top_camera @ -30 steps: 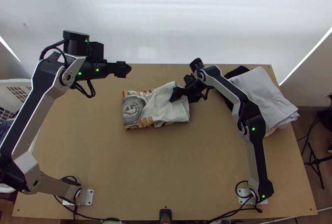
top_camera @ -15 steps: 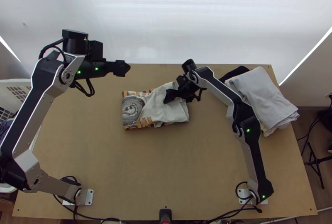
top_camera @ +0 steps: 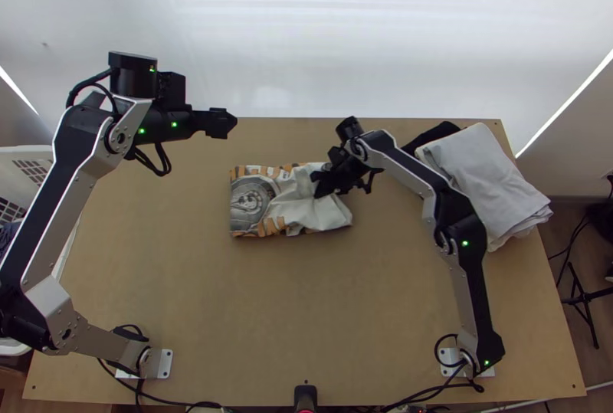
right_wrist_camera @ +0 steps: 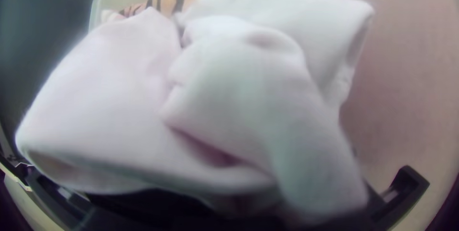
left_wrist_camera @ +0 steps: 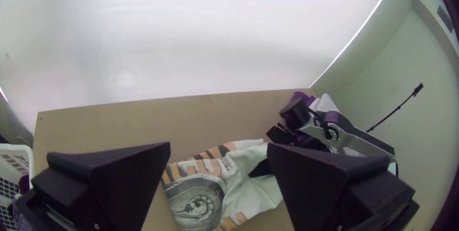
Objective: Fold the t-shirt
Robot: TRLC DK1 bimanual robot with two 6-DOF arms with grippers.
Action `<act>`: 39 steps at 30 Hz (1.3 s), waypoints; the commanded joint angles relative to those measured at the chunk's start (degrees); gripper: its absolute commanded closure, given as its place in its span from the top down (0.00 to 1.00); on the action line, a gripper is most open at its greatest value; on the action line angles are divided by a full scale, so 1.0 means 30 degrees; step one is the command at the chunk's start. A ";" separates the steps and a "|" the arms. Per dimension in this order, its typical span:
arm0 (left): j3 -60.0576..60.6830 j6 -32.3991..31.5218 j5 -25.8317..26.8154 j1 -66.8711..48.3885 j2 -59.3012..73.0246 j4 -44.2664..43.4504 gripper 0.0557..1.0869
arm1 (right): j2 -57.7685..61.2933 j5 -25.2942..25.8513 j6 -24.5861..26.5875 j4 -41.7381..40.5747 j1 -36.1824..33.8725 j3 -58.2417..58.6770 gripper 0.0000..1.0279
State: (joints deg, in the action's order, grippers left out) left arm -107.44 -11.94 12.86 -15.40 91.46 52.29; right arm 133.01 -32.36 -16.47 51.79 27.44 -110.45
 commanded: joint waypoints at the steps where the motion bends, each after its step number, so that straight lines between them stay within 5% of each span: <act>1: -0.0076 0.0114 0.0048 0.0269 -0.0018 0.0001 0.95 | -0.4259 0.0122 0.0333 -0.0300 -0.0270 0.0871 0.03; 12: -0.0047 0.0173 0.0136 0.0299 0.0158 -0.0087 0.95 | -1.0177 -0.0141 -0.0604 -0.0242 -0.3024 0.1252 0.03; 25: 0.0012 0.0085 0.0253 0.0035 0.0392 -0.0380 0.95 | -1.0675 0.0005 -0.4413 0.0110 -0.9587 -0.1619 0.03; 39: 0.0275 0.0027 0.0283 -0.0287 0.0187 -0.0409 0.95 | -1.0030 0.0767 -0.5028 0.1369 -1.4508 -0.3465 0.03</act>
State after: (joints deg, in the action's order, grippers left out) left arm -106.74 -11.79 13.69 -15.92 92.31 51.11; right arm 102.65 -30.50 -31.42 54.11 -10.55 -119.13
